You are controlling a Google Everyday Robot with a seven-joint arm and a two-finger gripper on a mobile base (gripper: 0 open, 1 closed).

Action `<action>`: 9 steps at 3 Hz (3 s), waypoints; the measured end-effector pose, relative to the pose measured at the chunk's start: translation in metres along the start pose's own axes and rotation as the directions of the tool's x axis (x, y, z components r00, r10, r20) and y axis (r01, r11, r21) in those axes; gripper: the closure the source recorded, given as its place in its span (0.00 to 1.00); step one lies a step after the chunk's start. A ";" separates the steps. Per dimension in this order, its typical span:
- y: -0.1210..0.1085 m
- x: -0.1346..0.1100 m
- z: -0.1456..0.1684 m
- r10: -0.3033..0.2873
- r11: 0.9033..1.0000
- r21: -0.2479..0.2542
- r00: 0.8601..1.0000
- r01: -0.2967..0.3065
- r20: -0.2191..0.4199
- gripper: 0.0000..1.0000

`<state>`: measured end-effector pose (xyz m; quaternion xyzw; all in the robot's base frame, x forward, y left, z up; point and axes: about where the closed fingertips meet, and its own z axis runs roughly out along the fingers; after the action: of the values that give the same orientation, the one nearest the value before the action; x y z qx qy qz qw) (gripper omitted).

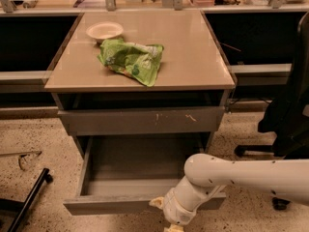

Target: Close middle drawer

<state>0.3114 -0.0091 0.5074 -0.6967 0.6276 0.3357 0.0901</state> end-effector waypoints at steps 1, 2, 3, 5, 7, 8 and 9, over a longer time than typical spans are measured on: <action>0.001 0.001 0.003 0.002 1.000 -0.008 1.000 -0.002 0.005 0.00; -0.004 0.003 0.014 -0.005 1.000 -0.018 1.000 0.006 0.026 0.00; -0.031 0.001 0.038 -0.046 0.999 -0.010 0.996 0.047 0.078 0.00; -0.090 0.010 0.050 -0.088 0.995 0.070 0.978 0.075 0.192 0.00; -0.108 0.016 0.025 -0.116 0.983 0.165 0.970 0.081 0.214 0.00; -0.129 0.017 0.027 -0.125 0.982 0.166 0.968 0.089 0.218 0.00; -0.165 0.024 0.034 -0.140 0.983 0.144 0.965 0.110 0.223 0.00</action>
Offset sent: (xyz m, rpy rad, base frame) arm 0.0015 0.0121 -0.0270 0.0587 0.0238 0.0090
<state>0.4536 0.0221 0.4187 -0.6835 0.5881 0.3667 0.2292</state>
